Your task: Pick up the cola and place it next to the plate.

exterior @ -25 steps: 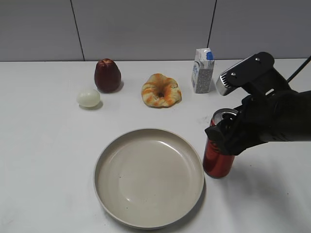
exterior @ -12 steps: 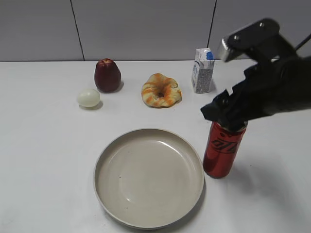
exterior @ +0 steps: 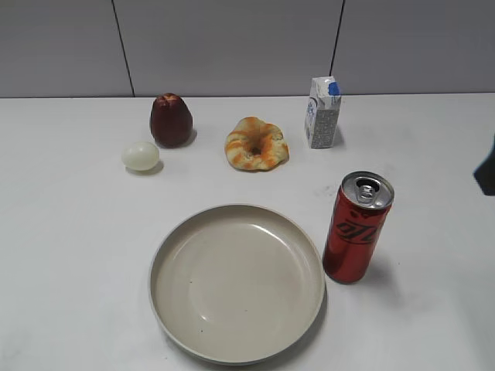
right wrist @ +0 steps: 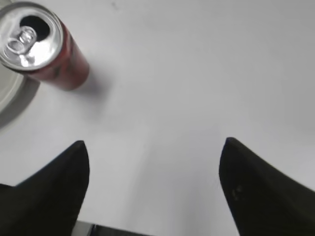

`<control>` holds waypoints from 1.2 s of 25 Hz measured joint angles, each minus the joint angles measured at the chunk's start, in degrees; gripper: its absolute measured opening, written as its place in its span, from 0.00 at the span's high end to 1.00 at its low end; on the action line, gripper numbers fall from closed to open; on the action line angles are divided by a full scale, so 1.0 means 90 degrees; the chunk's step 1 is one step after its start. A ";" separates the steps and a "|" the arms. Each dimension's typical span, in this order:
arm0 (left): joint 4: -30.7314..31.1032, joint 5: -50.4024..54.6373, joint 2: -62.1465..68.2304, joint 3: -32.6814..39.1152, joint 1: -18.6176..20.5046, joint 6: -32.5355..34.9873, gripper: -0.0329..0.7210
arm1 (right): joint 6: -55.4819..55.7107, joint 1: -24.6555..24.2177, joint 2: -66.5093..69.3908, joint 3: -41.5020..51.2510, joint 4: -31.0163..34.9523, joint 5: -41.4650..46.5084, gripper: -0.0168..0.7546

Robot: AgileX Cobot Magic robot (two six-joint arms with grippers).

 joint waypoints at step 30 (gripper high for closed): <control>0.0000 0.0000 0.0000 0.0000 0.0000 0.0000 0.64 | -0.1010 -0.0014 -0.4836 0.2609 0.1380 0.0384 0.24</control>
